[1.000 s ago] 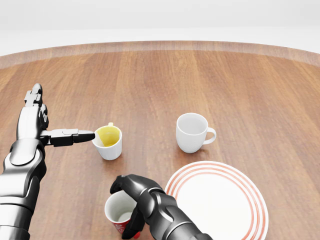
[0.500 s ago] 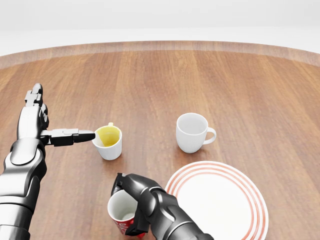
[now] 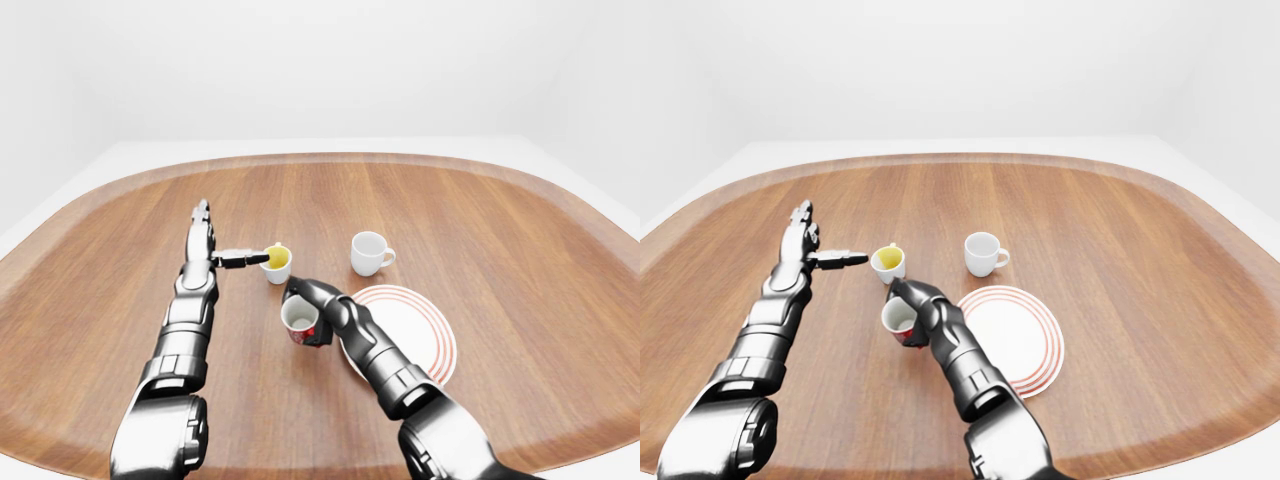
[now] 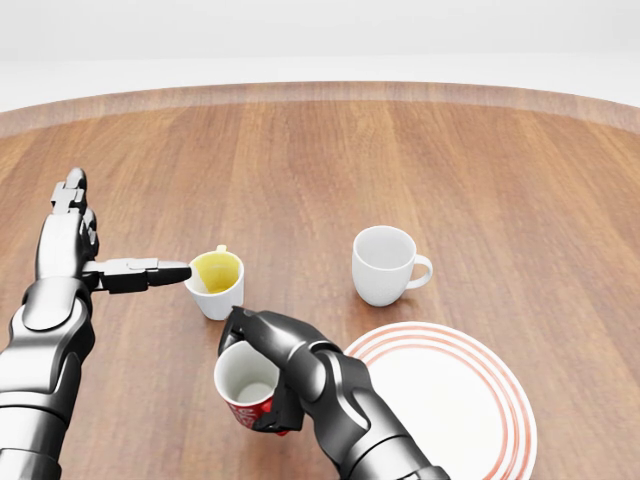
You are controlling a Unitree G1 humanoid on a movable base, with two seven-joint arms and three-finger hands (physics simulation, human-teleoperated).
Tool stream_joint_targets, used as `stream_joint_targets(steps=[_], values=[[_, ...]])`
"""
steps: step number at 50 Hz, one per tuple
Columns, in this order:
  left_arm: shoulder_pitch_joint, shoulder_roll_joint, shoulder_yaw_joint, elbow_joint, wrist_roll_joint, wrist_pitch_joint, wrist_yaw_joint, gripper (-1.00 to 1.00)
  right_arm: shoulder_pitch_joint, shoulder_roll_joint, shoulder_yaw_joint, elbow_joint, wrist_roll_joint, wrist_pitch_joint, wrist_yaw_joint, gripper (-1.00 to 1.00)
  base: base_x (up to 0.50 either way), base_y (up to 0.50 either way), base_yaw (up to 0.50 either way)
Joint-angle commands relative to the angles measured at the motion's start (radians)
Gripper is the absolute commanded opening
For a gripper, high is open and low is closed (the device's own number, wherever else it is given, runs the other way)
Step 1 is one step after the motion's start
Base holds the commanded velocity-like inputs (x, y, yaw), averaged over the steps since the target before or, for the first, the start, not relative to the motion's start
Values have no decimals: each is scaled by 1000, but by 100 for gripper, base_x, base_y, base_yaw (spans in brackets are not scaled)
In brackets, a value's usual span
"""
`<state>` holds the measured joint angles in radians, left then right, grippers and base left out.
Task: Pick up the red mug and put it on the plate
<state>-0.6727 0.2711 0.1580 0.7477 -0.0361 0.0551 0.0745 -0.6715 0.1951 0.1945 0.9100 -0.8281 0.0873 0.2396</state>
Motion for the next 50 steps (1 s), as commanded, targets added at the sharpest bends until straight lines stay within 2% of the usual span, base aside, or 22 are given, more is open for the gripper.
stream_joint_targets(steps=[1,5,9,16,25,40,46,50], values=[[-3,-2,-2,7,1,-3,1,100,41,-20,-1,-143,-58,0,63,-100,0,0,0],[-5,-2,-3,11,2,-4,1,100,55,-34,-8,-181,-55,0,81,-100,0,0,0],[-6,0,-1,29,1,-17,0,100,69,-47,-12,-229,-52,0,103,-100,0,0,0],[-3,-1,-2,12,1,-5,0,100,93,-66,-14,-294,-58,0,131,-100,0,0,0],[-9,-3,-4,25,3,-12,1,100,118,-101,-33,-332,-49,0,143,-100,0,0,0],[-4,-6,-5,-2,7,7,3,100,136,-163,-65,-407,-39,0,178,-100,0,0,0],[-11,-8,-7,9,10,3,4,100,137,-185,-80,-410,-26,0,178,-100,0,0,0],[-7,-9,-8,-2,11,10,5,100,139,-196,-86,-405,-18,0,175,-100,0,0,0]])
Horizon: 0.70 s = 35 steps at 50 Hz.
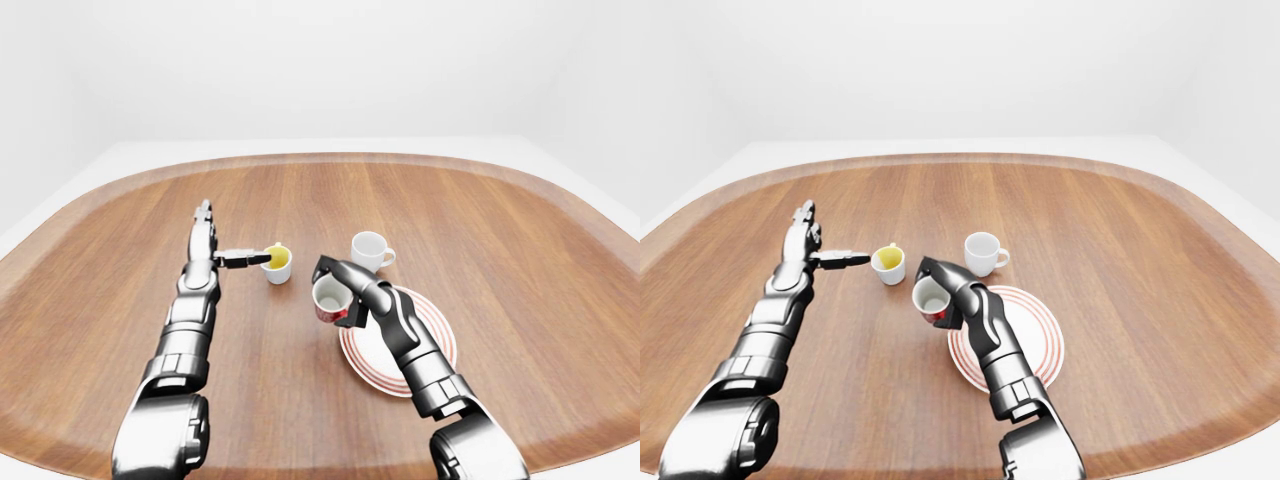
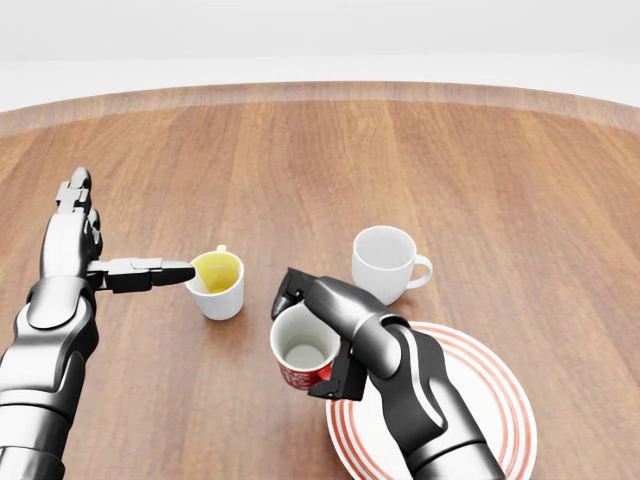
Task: Pick up the red mug and put it on the plate
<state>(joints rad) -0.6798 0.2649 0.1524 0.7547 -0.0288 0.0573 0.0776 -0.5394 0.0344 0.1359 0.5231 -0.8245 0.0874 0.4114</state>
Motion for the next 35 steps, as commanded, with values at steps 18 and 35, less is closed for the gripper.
stream_joint_targets(steps=[18,35], values=[[-6,-7,-4,9,6,-3,2,100,20,-74,-56,36,35,0,-41,-100,0,0,0],[-13,-8,-6,23,7,-9,4,100,24,-116,-84,88,97,0,-69,-100,0,0,0]])
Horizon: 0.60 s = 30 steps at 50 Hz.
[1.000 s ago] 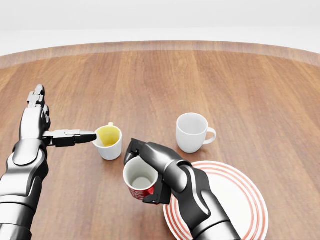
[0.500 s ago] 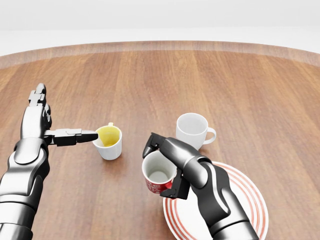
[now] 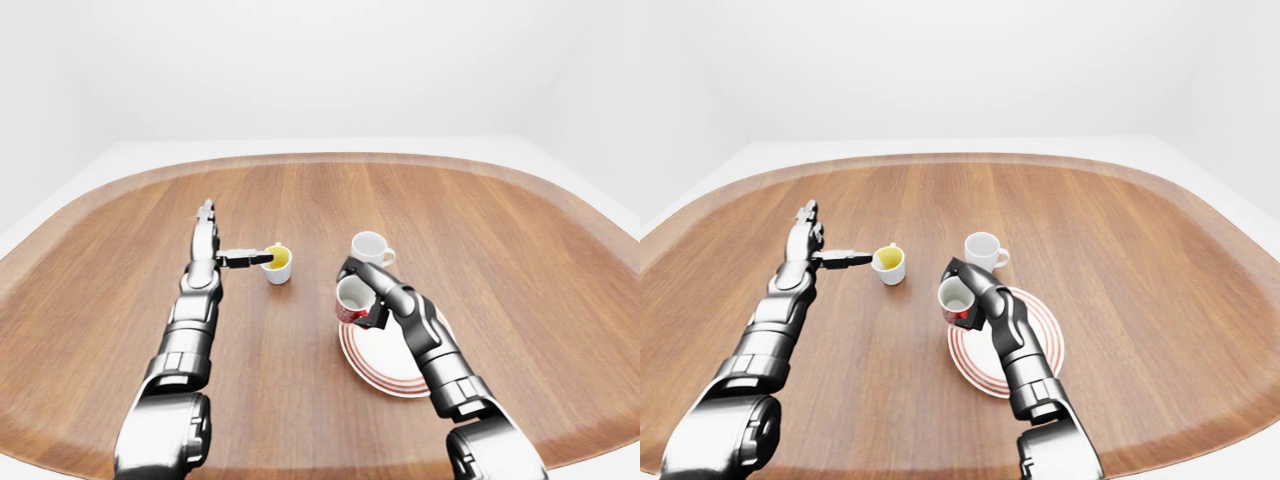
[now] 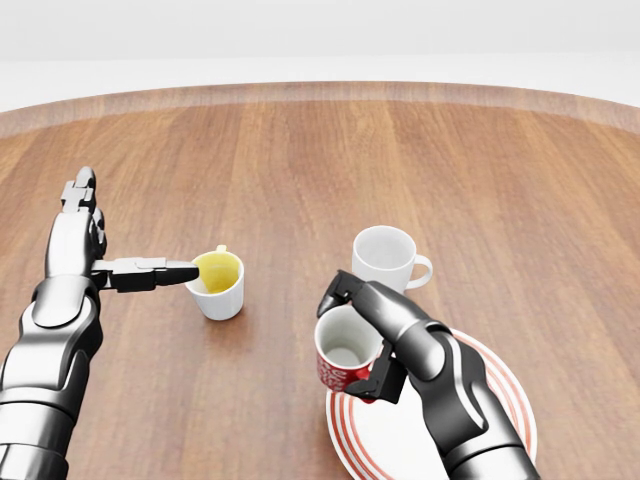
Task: Pick up the red mug and put it on the plate
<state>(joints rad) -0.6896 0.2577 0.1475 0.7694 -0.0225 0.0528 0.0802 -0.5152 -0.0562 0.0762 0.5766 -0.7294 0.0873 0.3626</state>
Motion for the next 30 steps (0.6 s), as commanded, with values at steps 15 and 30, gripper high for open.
stream_joint_targets(steps=[15,30], values=[[-4,-2,-2,10,2,-7,2,100,15,-65,-44,66,30,0,-42,-100,0,0,0],[5,-5,-3,-18,5,10,4,100,26,-83,-49,68,14,0,-56,-100,0,0,0]])
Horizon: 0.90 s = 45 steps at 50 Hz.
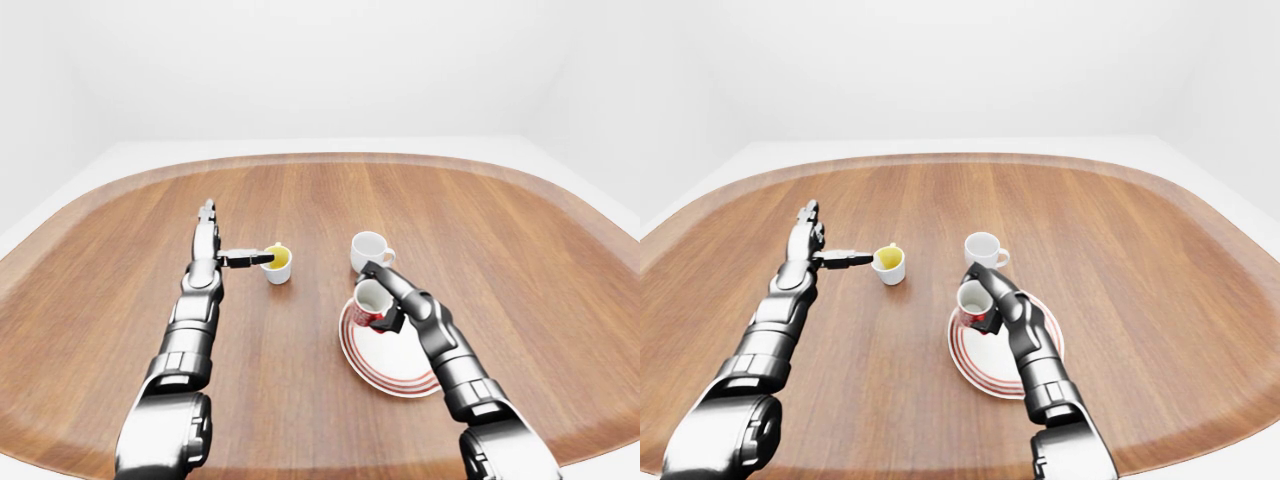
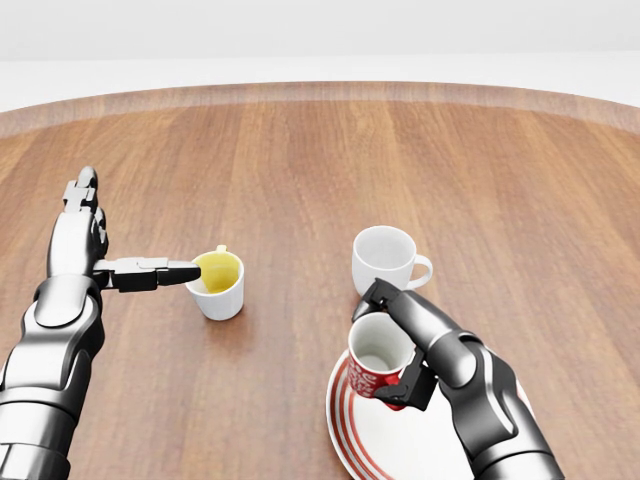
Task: Pick up the red mug and put it on the plate
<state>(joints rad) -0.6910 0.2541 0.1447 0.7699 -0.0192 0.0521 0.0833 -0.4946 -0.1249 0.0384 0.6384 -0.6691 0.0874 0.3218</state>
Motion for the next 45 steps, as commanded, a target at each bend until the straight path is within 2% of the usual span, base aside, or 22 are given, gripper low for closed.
stream_joint_targets(steps=[1,10,21,28,34,39,45], values=[[7,-2,0,-20,2,11,1,100,6,-15,-11,7,-47,0,-16,-100,0,0,0],[6,-4,-1,-16,3,10,2,100,17,-23,-17,18,-48,0,-26,-100,0,0,0],[-7,-3,-2,12,4,-4,1,100,27,-40,-29,45,-37,0,-38,-100,0,0,0],[-2,-2,-1,0,3,2,1,100,22,-52,-35,82,-26,0,-55,-100,0,0,0],[-5,-2,-1,12,3,-6,2,100,23,-62,-39,97,-21,0,-61,-100,0,0,0],[6,-4,-2,-8,3,3,3,100,26,-67,-42,101,-16,0,-64,-100,0,0,0],[-7,-2,0,27,2,-17,2,100,17,-73,-45,140,-7,0,-80,-100,0,0,0]])
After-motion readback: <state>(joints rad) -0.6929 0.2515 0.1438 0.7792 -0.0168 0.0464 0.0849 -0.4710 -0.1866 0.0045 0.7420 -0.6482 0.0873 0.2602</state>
